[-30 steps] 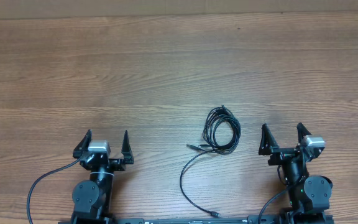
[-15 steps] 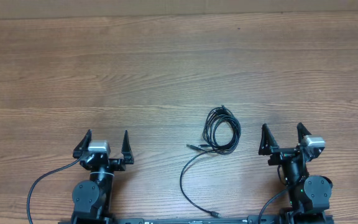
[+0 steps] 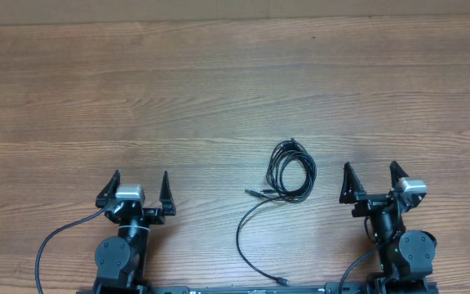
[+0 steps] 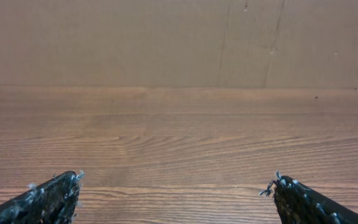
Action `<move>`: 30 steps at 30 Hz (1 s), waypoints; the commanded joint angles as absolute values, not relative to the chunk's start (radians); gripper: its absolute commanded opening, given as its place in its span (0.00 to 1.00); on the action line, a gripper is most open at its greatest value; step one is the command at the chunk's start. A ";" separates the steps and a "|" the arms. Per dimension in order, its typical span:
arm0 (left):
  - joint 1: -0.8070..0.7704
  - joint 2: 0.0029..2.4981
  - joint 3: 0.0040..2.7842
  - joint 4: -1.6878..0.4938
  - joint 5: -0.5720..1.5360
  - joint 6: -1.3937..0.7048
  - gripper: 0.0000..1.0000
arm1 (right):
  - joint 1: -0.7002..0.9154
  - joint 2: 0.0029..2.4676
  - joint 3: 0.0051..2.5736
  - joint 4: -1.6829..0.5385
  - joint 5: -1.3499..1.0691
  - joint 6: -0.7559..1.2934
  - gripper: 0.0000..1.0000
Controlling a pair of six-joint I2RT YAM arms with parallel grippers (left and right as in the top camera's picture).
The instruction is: Untangle cables
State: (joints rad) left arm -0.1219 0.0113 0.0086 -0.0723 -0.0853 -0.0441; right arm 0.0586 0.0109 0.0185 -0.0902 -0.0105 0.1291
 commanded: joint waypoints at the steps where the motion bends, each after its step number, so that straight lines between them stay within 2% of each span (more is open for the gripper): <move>1: -0.117 0.004 0.006 -0.072 -0.081 -0.022 1.00 | 0.055 0.003 0.008 -0.084 -0.001 0.124 1.00; 17: -0.117 0.004 0.011 -0.086 -0.024 -0.022 1.00 | 0.055 0.003 0.008 -0.084 -0.001 0.124 1.00; 30: -0.117 0.006 0.167 -0.371 -0.024 -0.022 1.00 | 0.055 0.003 0.008 -0.084 -0.001 0.124 1.00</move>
State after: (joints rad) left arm -0.1219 0.0113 0.1116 -0.3431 -0.0330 -0.0441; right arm 0.0586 0.0109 0.0185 -0.0902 -0.0109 0.1299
